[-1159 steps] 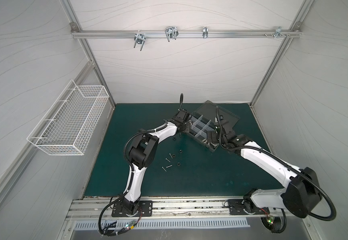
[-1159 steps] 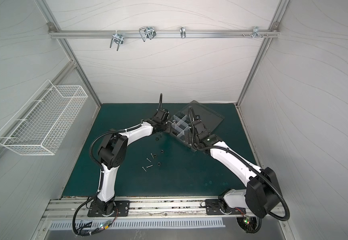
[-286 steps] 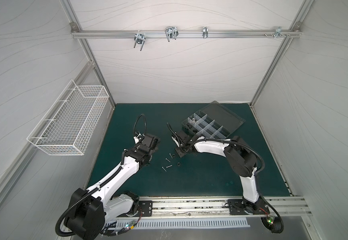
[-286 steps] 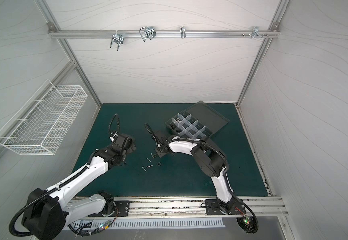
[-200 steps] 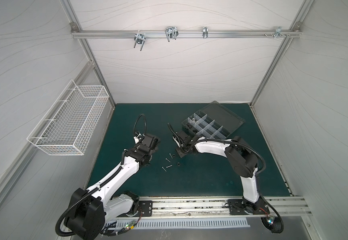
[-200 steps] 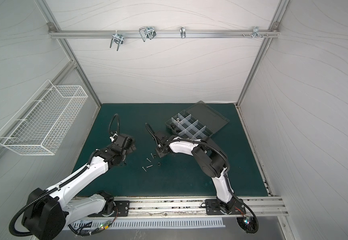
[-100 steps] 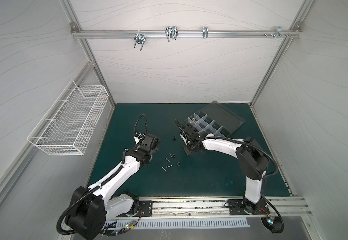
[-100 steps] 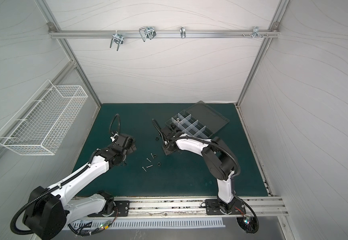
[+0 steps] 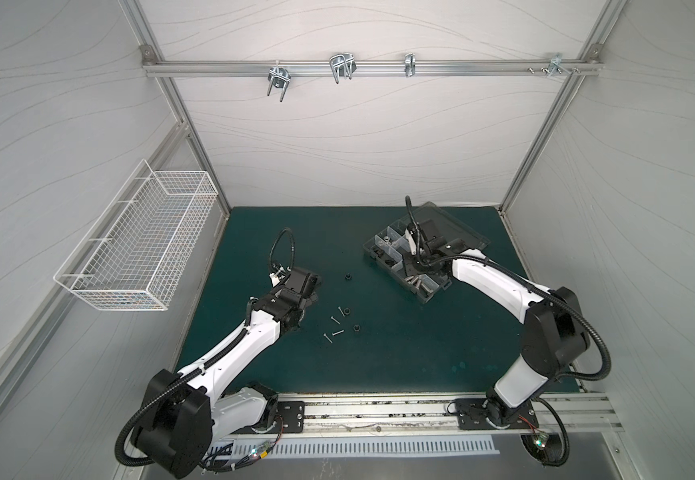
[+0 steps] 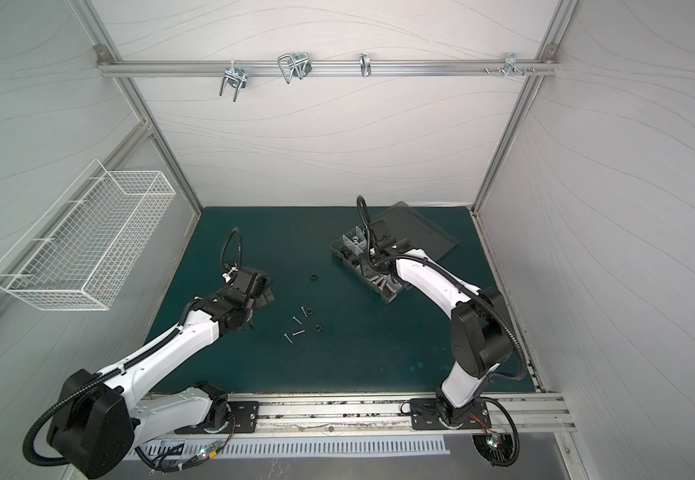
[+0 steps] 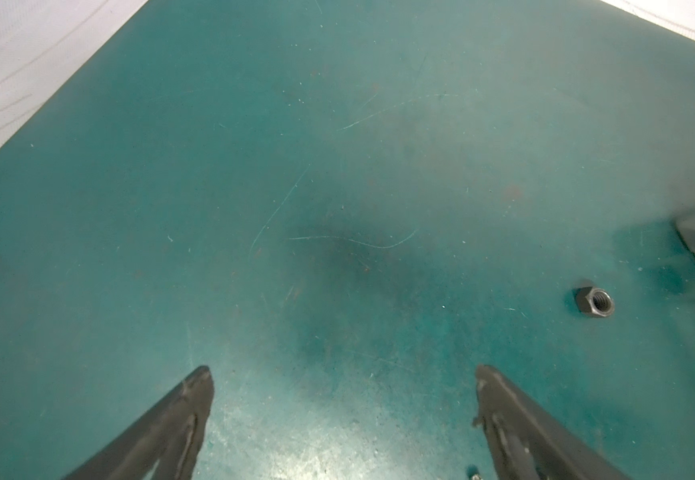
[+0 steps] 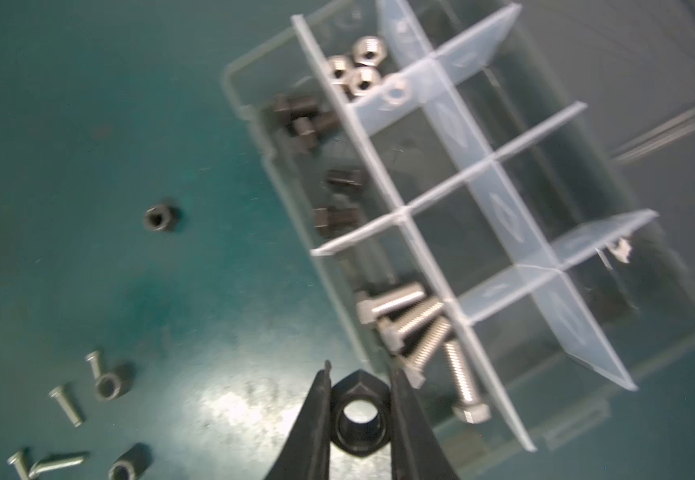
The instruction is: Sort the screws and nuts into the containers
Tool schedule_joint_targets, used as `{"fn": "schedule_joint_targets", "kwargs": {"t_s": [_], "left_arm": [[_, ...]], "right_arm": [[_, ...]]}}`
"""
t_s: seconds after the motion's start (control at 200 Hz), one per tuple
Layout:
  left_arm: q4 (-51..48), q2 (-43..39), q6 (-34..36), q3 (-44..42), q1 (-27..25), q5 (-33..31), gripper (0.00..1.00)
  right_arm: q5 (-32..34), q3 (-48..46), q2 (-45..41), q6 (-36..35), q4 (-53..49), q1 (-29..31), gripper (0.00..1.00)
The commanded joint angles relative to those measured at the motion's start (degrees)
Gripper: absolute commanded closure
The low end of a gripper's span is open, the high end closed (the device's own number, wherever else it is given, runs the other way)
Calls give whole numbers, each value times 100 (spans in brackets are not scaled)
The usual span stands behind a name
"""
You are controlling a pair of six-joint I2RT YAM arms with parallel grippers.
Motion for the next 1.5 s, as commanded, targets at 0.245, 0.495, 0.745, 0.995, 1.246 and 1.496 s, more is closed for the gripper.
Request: {"fn": "schedule_joint_targets", "kwargs": {"t_s": [0.245, 0.495, 0.745, 0.995, 1.246, 1.496], "left_arm": [[204, 183, -52, 183, 24, 115, 1], [219, 186, -55, 192, 19, 158, 1], [221, 223, -42, 189, 19, 158, 1], [214, 225, -18, 210, 19, 148, 1], [214, 241, -46, 210, 24, 163, 1], [206, 189, -94, 144, 23, 133, 1]], "right_arm": [[100, -304, -192, 210, -326, -655, 100], [109, -343, 69, 298, -328, -916, 100], [204, -342, 486, 304, -208, -1049, 90], [159, -250, 694, 280, -160, -1096, 65], [257, -247, 348, 227, -295, -1091, 53], [89, -206, -303, 143, -185, -572, 53]]}}
